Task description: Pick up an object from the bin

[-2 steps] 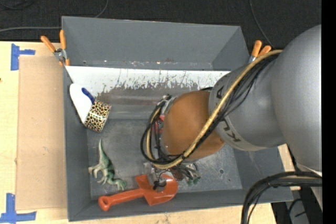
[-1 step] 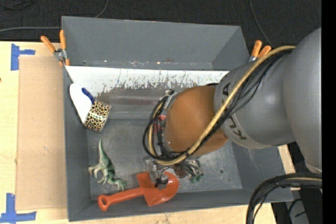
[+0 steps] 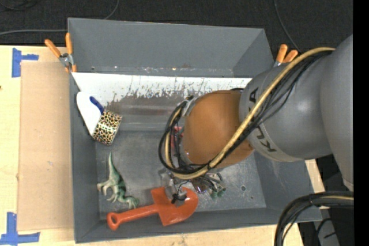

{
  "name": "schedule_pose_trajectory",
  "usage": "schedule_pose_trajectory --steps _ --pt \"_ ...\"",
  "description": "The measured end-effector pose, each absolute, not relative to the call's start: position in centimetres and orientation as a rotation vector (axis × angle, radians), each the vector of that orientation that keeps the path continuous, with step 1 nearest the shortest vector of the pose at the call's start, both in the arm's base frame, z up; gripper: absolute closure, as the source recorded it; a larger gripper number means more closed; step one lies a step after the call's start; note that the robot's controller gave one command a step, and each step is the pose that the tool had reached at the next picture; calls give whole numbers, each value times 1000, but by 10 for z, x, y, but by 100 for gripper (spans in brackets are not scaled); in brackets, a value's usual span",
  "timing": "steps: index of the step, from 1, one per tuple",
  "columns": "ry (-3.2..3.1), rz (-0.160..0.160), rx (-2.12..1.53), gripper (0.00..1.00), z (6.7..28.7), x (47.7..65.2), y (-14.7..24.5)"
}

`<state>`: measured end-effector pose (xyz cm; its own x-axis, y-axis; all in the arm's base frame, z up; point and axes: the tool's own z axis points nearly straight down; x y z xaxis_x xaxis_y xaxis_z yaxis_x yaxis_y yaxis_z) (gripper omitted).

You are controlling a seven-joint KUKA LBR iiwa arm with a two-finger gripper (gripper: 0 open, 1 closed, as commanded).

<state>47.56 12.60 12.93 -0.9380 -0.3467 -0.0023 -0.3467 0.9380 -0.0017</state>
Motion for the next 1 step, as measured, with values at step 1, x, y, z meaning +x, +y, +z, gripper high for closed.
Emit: schedule_pose_trajectory --steps 1 --pt "3095 -2 -549 100 150 475 126"
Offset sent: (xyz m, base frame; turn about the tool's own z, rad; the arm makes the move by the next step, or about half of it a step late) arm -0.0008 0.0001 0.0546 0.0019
